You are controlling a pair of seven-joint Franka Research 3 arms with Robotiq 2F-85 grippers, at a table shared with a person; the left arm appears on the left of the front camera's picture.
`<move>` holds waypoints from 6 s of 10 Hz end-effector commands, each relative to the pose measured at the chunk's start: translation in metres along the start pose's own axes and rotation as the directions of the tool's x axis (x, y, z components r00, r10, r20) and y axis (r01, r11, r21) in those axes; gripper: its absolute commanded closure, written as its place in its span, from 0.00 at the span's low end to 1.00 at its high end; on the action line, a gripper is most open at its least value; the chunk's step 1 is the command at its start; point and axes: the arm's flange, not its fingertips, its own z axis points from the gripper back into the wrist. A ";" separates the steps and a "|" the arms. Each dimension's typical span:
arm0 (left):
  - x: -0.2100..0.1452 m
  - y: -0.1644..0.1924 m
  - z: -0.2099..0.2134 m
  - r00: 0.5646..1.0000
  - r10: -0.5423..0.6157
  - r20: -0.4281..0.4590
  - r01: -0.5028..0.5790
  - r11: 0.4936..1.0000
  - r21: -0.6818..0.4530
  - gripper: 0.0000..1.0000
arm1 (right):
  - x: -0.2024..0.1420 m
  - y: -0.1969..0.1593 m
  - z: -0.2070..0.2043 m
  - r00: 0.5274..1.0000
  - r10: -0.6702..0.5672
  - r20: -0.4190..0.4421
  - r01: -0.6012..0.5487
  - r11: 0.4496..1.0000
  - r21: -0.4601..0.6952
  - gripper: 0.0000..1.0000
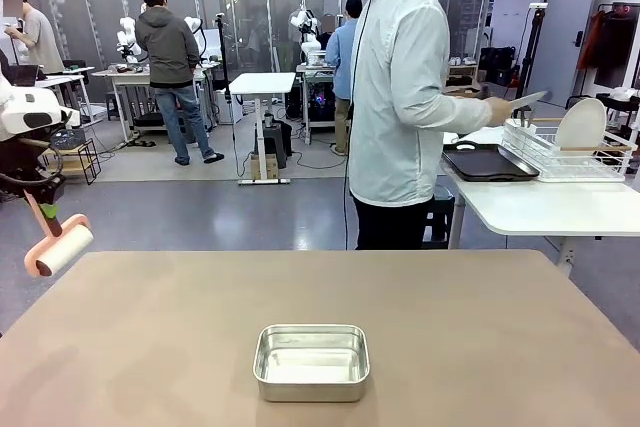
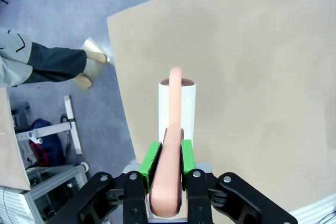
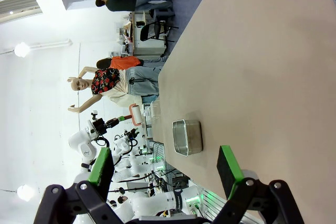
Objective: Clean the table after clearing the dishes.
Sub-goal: When the right (or left) Handle tray is removed, use the right hand (or left hand) to clean the right (or left) side of the table with the Lint Roller, then place the Lint Roller back on top of the Airtight Container.
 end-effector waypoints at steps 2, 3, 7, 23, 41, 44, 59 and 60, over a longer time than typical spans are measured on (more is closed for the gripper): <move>0.001 0.007 0.000 1.000 0.014 -0.011 -0.014 1.000 0.006 0.78 | -0.002 0.002 0.000 1.000 0.002 -0.001 -0.002 1.000 0.005 0.00; 0.001 0.007 0.000 1.000 0.014 -0.011 -0.014 1.000 0.006 0.78 | -0.002 0.002 0.000 1.000 0.002 -0.001 -0.002 1.000 0.005 0.00; 0.001 0.007 0.000 1.000 0.014 -0.011 -0.014 1.000 0.006 0.78 | -0.002 0.002 0.000 1.000 0.002 -0.001 -0.002 1.000 0.005 0.00; 0.059 -0.282 0.075 0.557 -0.762 0.332 0.831 0.516 -0.210 1.00 | -0.002 0.002 0.000 1.000 0.002 -0.001 -0.002 1.000 0.005 0.00; 0.081 -0.406 -0.037 0.322 -0.896 0.305 0.883 0.168 -0.439 1.00 | -0.002 0.002 0.000 1.000 0.002 -0.001 -0.002 1.000 0.005 0.00; 0.086 -0.418 -0.063 0.333 -0.907 0.257 0.867 0.188 -0.461 1.00 | -0.002 0.002 0.000 1.000 0.002 -0.001 -0.002 1.000 0.005 0.00; 0.106 -0.420 -0.069 0.358 -0.912 0.198 0.840 0.223 -0.494 0.00 | -0.002 0.002 0.000 1.000 0.002 -0.001 -0.002 1.000 0.005 0.00; 0.107 -0.419 -0.068 0.355 -0.915 0.192 0.842 0.223 -0.491 0.00 | -0.002 0.002 0.000 1.000 0.002 -0.001 -0.002 1.000 0.005 0.00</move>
